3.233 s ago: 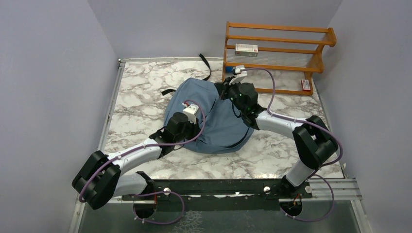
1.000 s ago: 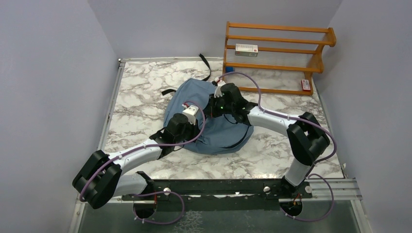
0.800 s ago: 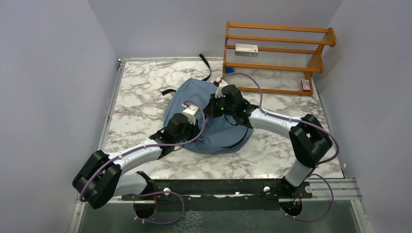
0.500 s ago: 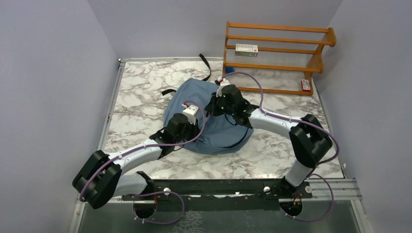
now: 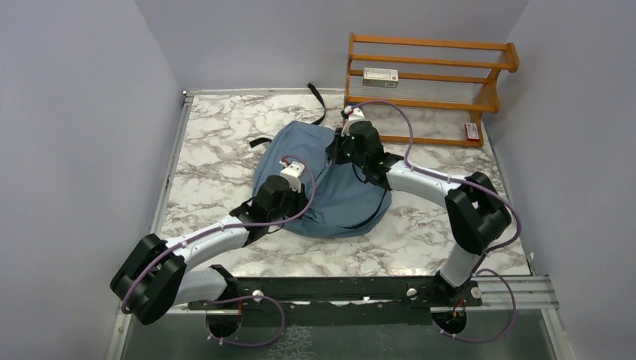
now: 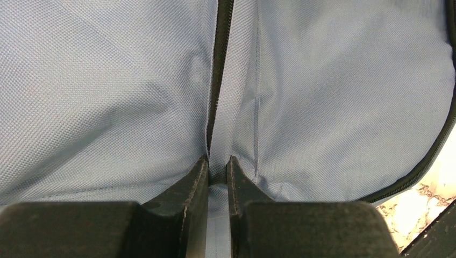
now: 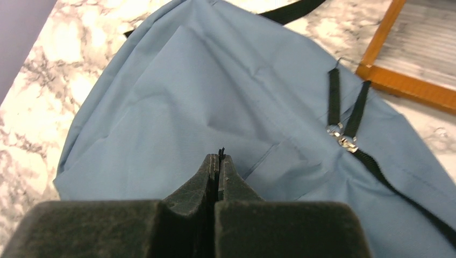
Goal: Pack the student bag
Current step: Zip the student bag at the center of the board.
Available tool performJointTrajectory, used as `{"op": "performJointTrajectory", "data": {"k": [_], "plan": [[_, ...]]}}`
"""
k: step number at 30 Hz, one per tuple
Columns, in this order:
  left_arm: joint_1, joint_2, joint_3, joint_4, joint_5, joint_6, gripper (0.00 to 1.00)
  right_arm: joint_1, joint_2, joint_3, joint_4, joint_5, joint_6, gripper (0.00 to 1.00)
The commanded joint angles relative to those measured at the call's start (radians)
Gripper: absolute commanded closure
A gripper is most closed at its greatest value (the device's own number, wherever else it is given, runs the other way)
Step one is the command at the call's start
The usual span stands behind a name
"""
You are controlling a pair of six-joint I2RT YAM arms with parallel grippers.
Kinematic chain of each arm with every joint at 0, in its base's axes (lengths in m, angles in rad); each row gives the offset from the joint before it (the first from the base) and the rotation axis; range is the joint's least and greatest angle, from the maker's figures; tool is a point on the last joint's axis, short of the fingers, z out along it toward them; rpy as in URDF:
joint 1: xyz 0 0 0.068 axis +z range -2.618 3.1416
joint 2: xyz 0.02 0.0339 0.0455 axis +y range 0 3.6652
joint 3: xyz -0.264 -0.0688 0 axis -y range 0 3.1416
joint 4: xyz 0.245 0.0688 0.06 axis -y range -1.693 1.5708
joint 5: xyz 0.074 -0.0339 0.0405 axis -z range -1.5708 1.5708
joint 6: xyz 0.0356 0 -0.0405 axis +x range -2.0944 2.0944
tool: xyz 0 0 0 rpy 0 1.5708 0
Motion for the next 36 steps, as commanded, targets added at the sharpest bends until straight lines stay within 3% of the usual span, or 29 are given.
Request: {"op": "performJointTrajectory", "data": {"k": [1,16,28,29,32,36], "plan": [[-0.012,-0.023,-0.036,-0.071,-0.014,-0.025,1.0,-0.045,0.029,0.063,0.138,0.107,-0.061,1.0],[-0.012,-0.133,-0.102,-0.092,-0.114,-0.096,1.0,-0.164,0.161,0.163,0.182,0.122,-0.115,1.0],[-0.012,-0.275,-0.128,-0.22,-0.23,-0.167,1.0,-0.211,0.196,0.133,0.18,0.05,-0.098,1.0],[-0.012,-0.292,-0.123,-0.217,-0.222,-0.156,0.94,-0.211,0.183,0.125,0.18,0.023,-0.094,1.0],[-0.012,-0.321,-0.071,-0.223,-0.204,-0.109,0.59,-0.211,0.14,0.115,0.147,-0.07,-0.059,1.0],[-0.013,-0.297,0.03,-0.184,-0.142,0.001,0.37,-0.21,0.091,0.093,0.091,-0.167,0.024,1.0]]}}
